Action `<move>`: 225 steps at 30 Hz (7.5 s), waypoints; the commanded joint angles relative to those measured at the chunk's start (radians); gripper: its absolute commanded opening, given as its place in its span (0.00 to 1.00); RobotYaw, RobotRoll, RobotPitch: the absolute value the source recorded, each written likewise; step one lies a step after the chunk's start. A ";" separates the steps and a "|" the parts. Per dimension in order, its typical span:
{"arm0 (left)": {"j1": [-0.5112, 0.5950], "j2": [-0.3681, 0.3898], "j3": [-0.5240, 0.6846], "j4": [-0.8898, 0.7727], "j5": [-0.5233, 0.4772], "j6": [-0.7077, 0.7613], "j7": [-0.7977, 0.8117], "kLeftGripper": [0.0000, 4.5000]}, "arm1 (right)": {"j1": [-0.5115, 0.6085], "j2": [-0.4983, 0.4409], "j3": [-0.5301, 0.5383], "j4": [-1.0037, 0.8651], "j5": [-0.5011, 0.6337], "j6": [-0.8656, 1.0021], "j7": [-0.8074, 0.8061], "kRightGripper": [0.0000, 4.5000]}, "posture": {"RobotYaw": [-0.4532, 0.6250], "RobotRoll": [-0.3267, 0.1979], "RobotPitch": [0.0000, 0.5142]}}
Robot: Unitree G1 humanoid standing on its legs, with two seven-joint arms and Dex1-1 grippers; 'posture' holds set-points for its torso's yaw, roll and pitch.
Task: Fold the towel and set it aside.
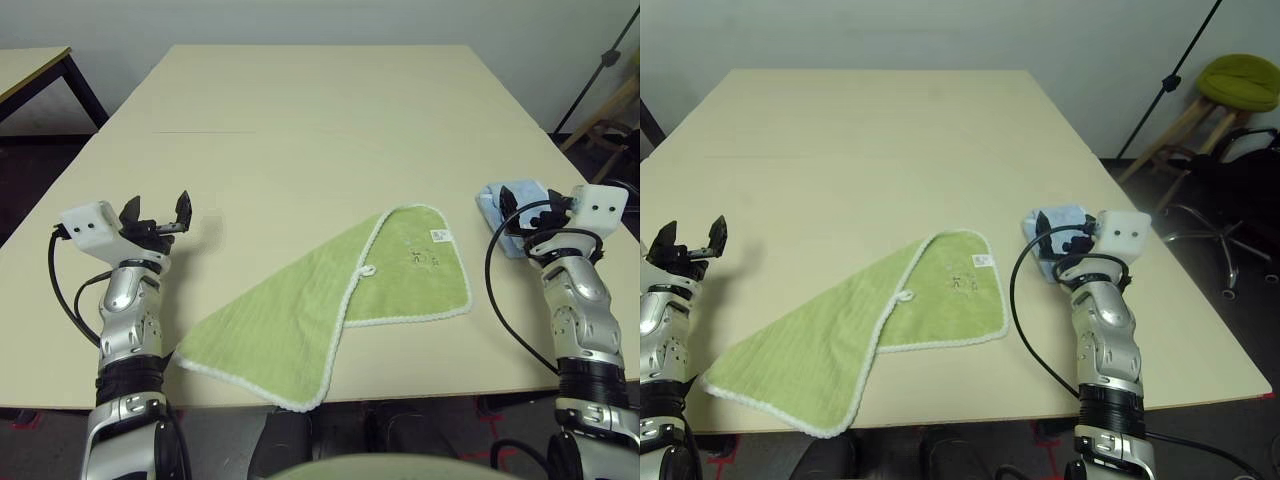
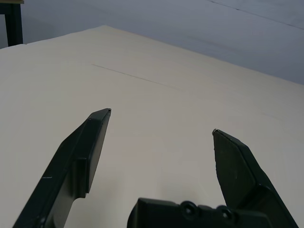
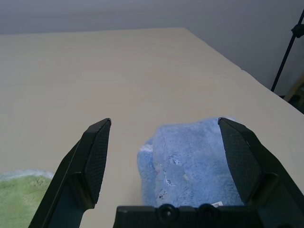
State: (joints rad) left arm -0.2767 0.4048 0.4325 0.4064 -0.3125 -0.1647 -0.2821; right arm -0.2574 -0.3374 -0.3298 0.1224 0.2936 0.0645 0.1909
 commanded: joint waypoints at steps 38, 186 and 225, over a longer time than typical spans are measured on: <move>0.152 0.346 -0.243 -0.706 -0.422 0.703 -0.736 1.00 | -0.864 -0.251 0.686 1.103 -0.465 0.401 0.829 0.99 | 0.74 0.62 0.09; -0.417 0.610 -0.495 -0.356 -0.121 1.054 -0.872 0.01 | -0.910 -0.472 0.634 0.368 -0.118 0.866 1.109 0.00 | 0.62 0.62 0.12; 0.063 0.696 -0.354 -0.522 -0.191 0.965 -1.006 0.01 | -0.035 -0.720 0.362 -0.145 0.138 0.637 1.267 0.00 | 0.60 0.62 0.20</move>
State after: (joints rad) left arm -0.2327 1.0749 0.0698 -0.0806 -0.4855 0.7656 -1.2723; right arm -0.3084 -1.0324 0.0213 0.0011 0.4309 0.7326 1.4290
